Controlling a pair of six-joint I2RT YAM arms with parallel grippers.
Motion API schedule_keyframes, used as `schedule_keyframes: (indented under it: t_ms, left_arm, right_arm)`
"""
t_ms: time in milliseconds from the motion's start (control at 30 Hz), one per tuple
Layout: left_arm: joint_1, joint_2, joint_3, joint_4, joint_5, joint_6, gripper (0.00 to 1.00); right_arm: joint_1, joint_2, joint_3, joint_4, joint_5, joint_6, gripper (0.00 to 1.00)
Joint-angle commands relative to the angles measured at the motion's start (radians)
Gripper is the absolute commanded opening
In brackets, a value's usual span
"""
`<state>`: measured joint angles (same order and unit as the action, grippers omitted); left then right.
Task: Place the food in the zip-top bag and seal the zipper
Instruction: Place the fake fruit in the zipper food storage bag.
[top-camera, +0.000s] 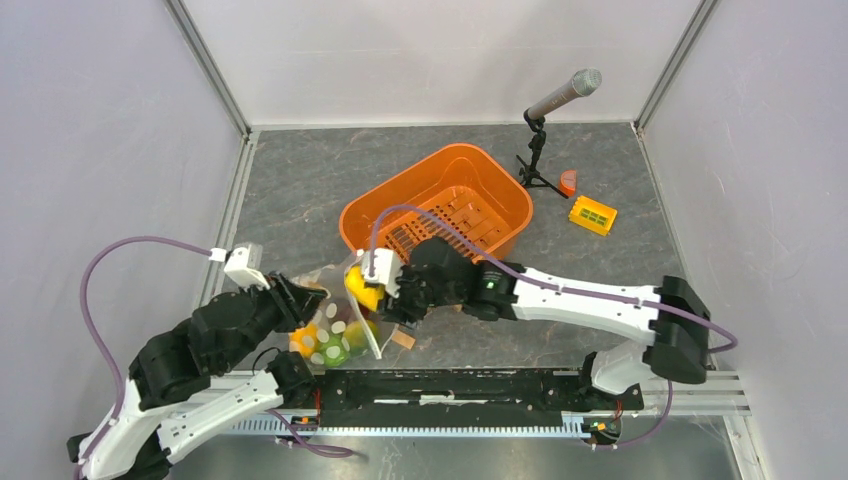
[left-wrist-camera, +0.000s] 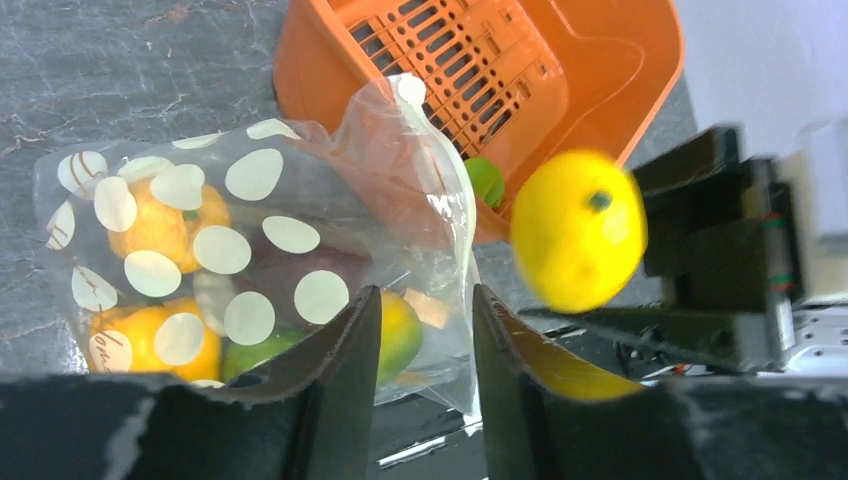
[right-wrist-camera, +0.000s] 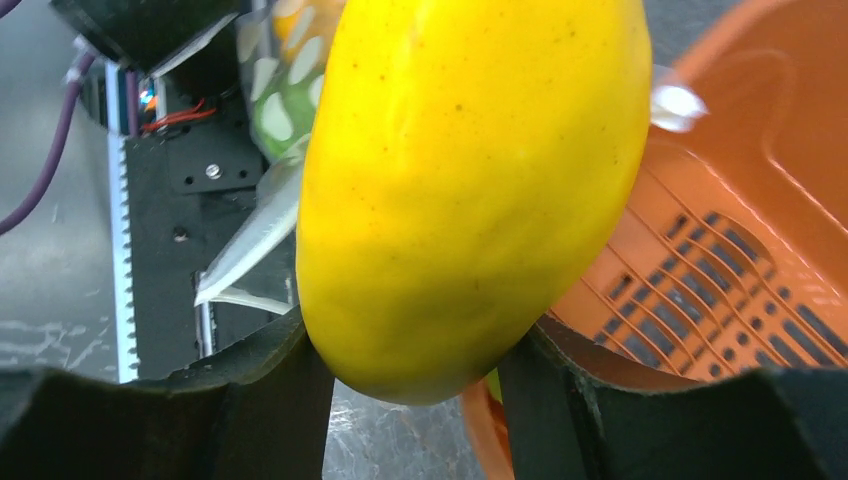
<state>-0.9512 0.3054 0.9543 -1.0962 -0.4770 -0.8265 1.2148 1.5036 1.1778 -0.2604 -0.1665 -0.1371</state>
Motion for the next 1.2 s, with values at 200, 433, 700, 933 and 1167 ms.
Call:
schedule_keyframes:
  t_ms: [200, 433, 700, 933, 1167]
  left_arm:
    - [-0.002, 0.220, -0.010, 0.140, 0.139, 0.030, 0.67]
    - [-0.003, 0.314, -0.010, 0.093, 0.104, -0.043, 0.71]
    - [-0.003, 0.405, 0.008, 0.000, -0.008, -0.091, 0.69]
    - [-0.004, 0.464, 0.009, 0.016, -0.059, -0.089, 0.62]
    - [-0.004, 0.446, -0.005, 0.019, -0.089, -0.081, 0.17]
  right_arm:
    - [-0.108, -0.204, -0.201, 0.253, 0.070, 0.197, 0.34]
    - [-0.164, -0.288, -0.305, 0.334, 0.110, 0.283, 0.34]
    - [-0.166, -0.298, -0.339, 0.376, 0.082, 0.329, 0.34]
    - [-0.166, -0.292, -0.339, 0.386, 0.068, 0.336, 0.34]
    - [-0.165, -0.282, -0.339, 0.383, 0.013, 0.317, 0.34]
